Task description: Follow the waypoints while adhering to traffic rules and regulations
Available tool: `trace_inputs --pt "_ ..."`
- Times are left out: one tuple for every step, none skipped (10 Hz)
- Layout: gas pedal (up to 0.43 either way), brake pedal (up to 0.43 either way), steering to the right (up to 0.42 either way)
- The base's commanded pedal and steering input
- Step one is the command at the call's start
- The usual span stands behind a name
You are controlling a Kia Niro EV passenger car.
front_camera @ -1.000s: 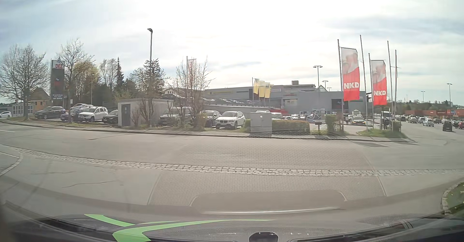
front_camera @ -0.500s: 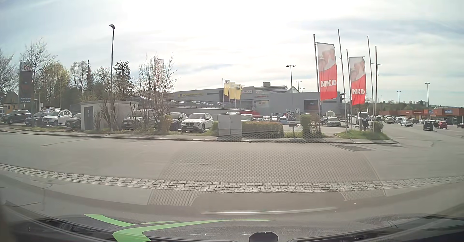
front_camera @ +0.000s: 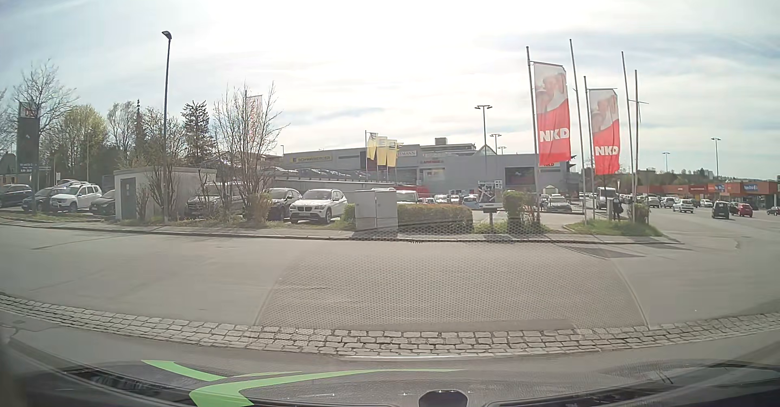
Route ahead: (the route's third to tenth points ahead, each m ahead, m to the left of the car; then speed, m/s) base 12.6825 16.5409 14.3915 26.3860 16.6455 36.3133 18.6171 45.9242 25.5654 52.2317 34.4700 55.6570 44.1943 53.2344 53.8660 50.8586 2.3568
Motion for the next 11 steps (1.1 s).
trace_inputs --pt "0.000 0.238 0.011" --pt "0.000 0.238 0.011" --pt "0.000 0.238 0.010" --pt "0.000 0.220 0.004" --pt "0.000 0.213 -0.001" --pt "0.000 0.220 -0.001" --pt "0.000 0.226 -0.001" --pt "0.000 0.226 -0.001" --pt "0.000 0.226 -0.001" --pt "0.000 0.226 -0.001" --pt "0.000 0.226 -0.001"
